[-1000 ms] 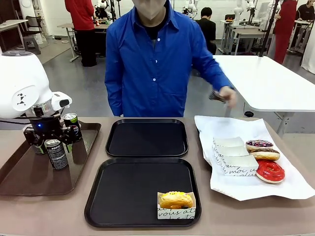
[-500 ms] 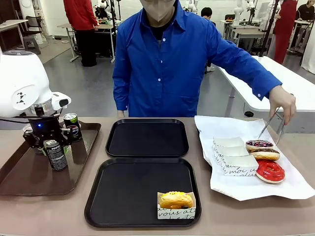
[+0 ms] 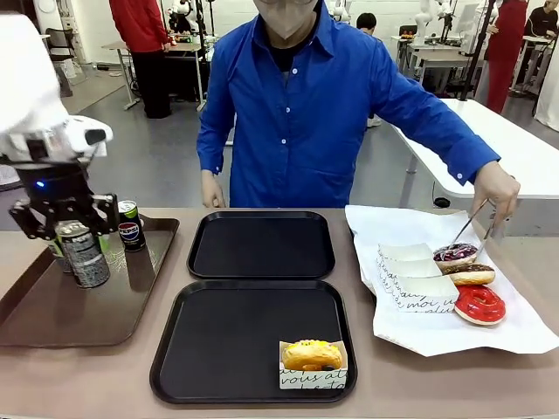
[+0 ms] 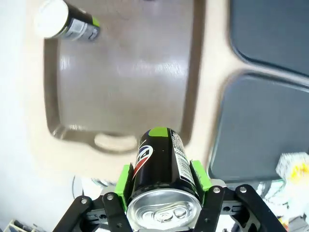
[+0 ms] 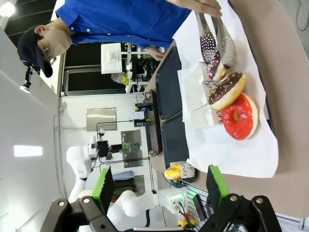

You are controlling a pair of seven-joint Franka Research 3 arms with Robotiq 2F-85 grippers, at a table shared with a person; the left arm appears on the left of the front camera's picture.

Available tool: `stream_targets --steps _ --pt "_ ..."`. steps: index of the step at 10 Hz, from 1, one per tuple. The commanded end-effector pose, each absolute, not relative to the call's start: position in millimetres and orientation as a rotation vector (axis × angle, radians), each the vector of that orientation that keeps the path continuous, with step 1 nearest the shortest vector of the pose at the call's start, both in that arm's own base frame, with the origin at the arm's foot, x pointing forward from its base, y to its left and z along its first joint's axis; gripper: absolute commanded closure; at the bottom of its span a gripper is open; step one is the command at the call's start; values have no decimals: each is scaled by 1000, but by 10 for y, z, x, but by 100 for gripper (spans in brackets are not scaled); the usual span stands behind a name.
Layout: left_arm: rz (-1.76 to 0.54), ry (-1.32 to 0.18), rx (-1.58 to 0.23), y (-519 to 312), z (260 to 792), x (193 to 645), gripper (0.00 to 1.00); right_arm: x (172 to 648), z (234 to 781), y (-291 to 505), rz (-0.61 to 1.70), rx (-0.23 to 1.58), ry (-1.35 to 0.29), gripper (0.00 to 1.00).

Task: Set up donuts and drinks on trays.
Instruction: Pick up one Pepsi coke and place it on the Flat Tray.

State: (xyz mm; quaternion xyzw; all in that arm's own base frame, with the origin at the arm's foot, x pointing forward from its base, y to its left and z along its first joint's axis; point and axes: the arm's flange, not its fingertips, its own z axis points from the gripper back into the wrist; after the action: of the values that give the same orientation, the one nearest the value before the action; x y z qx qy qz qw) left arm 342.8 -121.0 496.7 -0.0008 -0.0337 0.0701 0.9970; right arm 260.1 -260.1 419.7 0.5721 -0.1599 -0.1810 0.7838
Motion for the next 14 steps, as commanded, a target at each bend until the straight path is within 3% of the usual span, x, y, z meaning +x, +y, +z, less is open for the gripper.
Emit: stream_targets --steps 1,6,7,14 --pt "120 -80 -22 -1127 5165 3141 97 2610 4189 -2612 -382 1250 -360 0" --pt "136 -75 -6 -1181 5279 3061 97 2610 4189 -2612 -382 1250 -360 0" --pt "149 -69 4 -1130 5284 3043 41 2610 4189 -2612 -382 1250 -360 0" --pt "-154 -42 -12 -2802 4739 2992 41 2610 4189 -2612 -382 1250 -360 0"
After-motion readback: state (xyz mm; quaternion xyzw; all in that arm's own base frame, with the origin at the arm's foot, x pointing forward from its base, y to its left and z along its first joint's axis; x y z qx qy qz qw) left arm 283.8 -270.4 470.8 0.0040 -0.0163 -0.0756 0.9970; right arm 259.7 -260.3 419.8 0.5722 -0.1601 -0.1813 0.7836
